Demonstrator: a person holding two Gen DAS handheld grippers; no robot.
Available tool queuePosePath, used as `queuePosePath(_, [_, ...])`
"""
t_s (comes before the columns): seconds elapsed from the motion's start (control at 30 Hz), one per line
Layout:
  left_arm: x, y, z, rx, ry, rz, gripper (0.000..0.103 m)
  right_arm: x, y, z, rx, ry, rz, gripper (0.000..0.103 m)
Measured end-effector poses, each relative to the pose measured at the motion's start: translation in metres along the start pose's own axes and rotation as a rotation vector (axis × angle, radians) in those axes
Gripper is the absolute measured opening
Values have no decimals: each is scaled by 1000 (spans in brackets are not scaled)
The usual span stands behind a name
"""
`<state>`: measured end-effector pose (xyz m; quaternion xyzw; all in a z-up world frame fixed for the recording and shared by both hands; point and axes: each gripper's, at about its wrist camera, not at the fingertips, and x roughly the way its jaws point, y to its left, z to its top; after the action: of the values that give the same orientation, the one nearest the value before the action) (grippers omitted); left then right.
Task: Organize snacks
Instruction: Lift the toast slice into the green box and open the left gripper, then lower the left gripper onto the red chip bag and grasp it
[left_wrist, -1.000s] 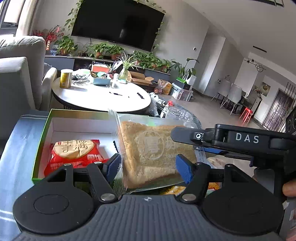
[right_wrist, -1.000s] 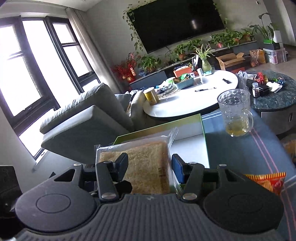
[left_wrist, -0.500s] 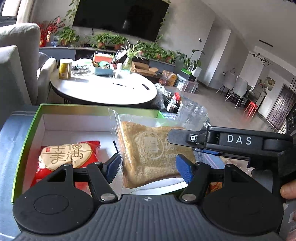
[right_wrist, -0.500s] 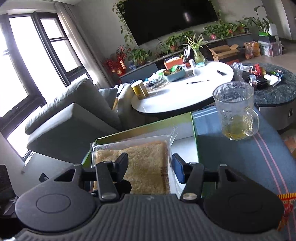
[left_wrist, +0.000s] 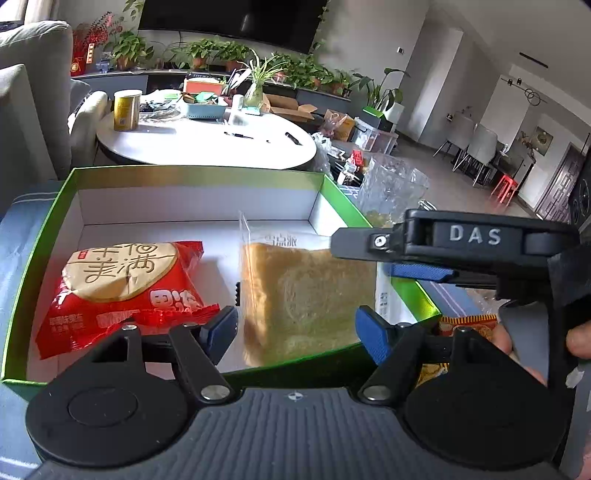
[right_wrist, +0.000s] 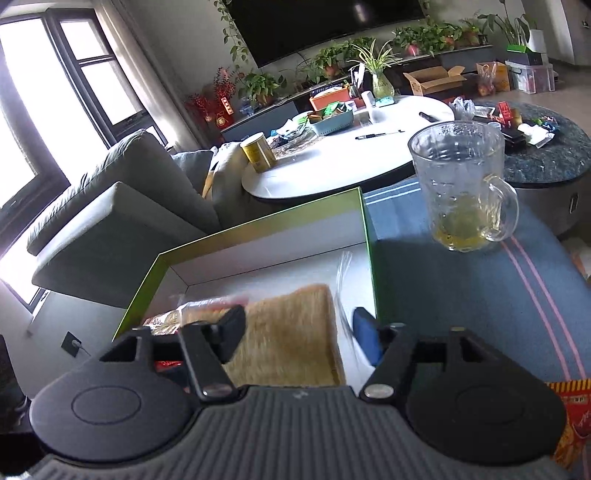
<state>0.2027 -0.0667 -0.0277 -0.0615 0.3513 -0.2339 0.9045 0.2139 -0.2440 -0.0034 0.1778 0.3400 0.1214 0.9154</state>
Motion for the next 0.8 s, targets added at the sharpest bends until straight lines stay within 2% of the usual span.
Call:
queuePosePath(0.27, [-28, -3, 1, 12, -51, 1, 68, -31, -3, 3, 6, -51, 14, 80])
queuePosePath(0.47, [-64, 0, -8, 12, -106, 57, 72, -52, 4, -4, 3, -63, 33, 80])
queuePosePath(0.63, [-87, 19, -19, -33, -107, 119, 73, -64, 17, -16, -22, -48, 74, 80])
queuePosePath(0.8, [-100, 41, -42, -113, -69, 155, 73, -60, 38, -38, -74, 15, 115, 80])
